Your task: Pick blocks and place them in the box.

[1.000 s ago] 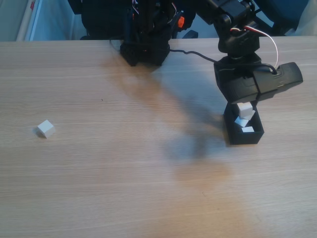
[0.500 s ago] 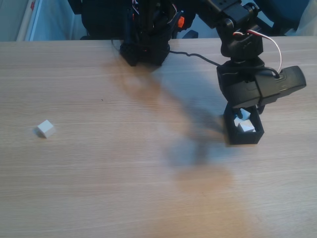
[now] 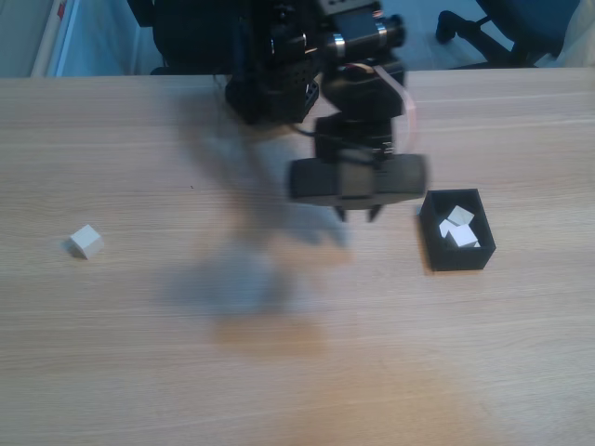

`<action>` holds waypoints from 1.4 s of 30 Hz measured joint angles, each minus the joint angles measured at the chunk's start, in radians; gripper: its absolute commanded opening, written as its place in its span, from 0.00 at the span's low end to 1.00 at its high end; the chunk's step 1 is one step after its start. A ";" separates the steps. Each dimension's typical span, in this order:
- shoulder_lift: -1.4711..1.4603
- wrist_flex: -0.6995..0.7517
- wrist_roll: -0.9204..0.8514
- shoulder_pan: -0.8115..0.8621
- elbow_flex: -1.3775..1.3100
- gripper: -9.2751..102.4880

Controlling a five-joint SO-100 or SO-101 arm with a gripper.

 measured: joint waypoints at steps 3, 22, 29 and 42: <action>0.043 0.037 -0.083 0.114 0.051 0.17; -0.092 0.336 -0.380 0.824 -0.041 0.08; -0.281 0.261 -0.431 0.992 -0.221 0.08; -0.528 0.190 -0.451 1.095 -0.482 0.20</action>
